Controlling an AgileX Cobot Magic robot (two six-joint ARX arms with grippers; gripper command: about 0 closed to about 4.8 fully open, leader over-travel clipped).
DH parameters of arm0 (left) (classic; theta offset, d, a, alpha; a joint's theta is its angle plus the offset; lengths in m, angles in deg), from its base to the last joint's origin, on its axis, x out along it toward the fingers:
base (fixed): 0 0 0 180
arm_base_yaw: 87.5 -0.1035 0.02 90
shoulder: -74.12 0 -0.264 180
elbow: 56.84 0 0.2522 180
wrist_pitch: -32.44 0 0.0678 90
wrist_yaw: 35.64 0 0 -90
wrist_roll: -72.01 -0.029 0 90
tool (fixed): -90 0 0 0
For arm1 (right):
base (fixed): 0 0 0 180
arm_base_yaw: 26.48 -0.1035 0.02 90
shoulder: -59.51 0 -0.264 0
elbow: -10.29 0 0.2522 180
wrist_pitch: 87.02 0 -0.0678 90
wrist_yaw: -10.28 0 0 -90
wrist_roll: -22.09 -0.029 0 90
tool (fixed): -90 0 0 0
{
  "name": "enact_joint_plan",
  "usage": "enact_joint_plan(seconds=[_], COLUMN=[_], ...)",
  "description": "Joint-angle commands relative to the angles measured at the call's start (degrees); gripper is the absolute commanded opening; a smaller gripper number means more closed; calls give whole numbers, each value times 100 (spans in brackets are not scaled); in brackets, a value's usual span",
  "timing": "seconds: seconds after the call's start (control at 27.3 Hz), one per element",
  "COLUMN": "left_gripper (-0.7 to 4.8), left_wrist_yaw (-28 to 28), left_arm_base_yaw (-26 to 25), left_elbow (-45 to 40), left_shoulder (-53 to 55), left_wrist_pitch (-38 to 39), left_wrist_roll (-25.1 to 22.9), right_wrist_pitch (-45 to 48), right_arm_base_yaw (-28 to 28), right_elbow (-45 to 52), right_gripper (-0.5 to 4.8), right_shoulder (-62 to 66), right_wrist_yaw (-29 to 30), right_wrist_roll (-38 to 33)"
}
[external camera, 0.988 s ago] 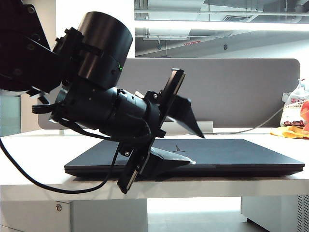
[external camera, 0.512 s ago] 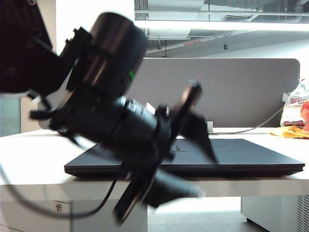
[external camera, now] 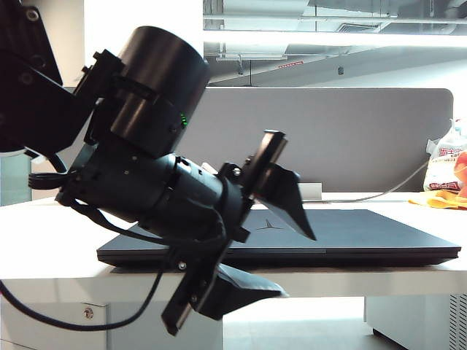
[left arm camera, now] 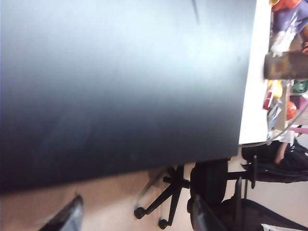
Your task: Open the lid of the laptop and use the keypad to enter the password "123".
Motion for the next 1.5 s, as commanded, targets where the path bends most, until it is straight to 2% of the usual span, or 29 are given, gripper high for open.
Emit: enact_joint_plan(seconds=[0.04, 0.26, 0.37, 0.7, 0.99, 1.24, 1.39, 1.5], left_gripper=[283, 265, 219, 214, 204, 166, 115, 114], left_wrist_yaw=[-59, -44, -22, -17, -92, -223, -455, -831], left_arm_base_yaw=[-164, -164, -251, -337, -472, -544, -645, -800], left_elbow=[22, 184, 181, 184, 205, 227, 234, 374], left_shoulder=[-17, -17, -4, -4, -7, -9, -13, -59], left_wrist_pitch=[-251, -350, -345, -601, -1222, -1375, -1598, -1587], left_wrist_roll=[13, -4, -9, -11, -186, -553, -809, -946], right_wrist_pitch=[55, 37, -37, -77, -109, -120, -120, -118], right_arm_base_yaw=[2, 2, 2, 2, 2, 2, 2, 2], right_elbow=[-9, -9, -9, -9, -9, -9, -9, -9], right_gripper=[-5, -5, -5, -5, -5, -5, -5, -5], right_shoulder=[0, 0, 0, 0, -4, -4, -4, -2], right_wrist_yaw=[-2, 0, 0, 0, 0, -2, -2, -2], right_wrist_roll=[0, -2, 0, 0, 0, 2, 2, 2])
